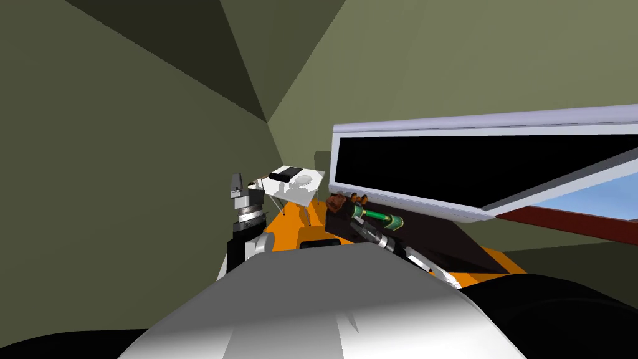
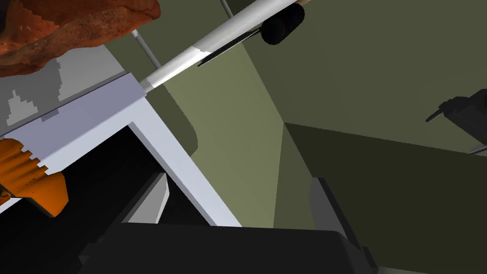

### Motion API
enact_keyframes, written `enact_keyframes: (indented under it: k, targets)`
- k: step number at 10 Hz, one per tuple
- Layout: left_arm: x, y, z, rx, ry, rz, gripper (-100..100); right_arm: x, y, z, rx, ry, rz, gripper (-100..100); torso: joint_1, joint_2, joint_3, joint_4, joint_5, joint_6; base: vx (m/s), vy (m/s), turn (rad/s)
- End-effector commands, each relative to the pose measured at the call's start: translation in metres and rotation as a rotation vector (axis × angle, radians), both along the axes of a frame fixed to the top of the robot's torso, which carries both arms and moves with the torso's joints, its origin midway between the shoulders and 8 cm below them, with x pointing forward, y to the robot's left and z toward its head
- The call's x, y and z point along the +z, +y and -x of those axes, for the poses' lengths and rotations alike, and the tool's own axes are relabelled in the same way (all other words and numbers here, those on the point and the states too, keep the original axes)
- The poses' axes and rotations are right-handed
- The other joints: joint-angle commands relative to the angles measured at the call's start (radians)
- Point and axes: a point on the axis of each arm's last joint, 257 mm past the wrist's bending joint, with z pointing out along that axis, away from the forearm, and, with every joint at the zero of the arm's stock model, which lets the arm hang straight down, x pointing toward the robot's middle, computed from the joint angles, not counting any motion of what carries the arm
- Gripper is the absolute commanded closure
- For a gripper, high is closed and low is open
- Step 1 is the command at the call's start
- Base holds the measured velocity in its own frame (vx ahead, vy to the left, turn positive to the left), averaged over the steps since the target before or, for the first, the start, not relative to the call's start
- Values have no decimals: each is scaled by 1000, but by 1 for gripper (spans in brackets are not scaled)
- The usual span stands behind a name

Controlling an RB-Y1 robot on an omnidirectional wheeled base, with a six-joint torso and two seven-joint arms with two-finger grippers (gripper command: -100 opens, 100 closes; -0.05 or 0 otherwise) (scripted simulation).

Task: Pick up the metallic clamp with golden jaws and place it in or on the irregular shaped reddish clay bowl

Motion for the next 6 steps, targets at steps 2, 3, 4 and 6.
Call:
enact_keyframes:
  k: [2, 3, 4, 6]
  targets:
    - [0, 0, 0, 0, 0, 0, 0, -27, -24, 12, 30, 60, 121, -100, 2, -1, -1, 0, 0, -1, 84, 139, 209]
    - [0, 0, 0, 0, 0, 0, 0, -27, -26, 12, 34, 61, 128, -100, 1, 0, 0, 0, 0, 0, 36, 50, -35]
    - [0, 0, 0, 0, 0, 0, 0, -51, -45, 25, 51, 110, 216, -100, -3, 2, 1, 0, -1, 0, 63, 107, 246]
    - [0, 0, 0, 0, 0, 0, 0, -73, -70, 38, 69, 164, 316, -100, -2, 0, 0, 0, 0, 0, 103, 100, 212]
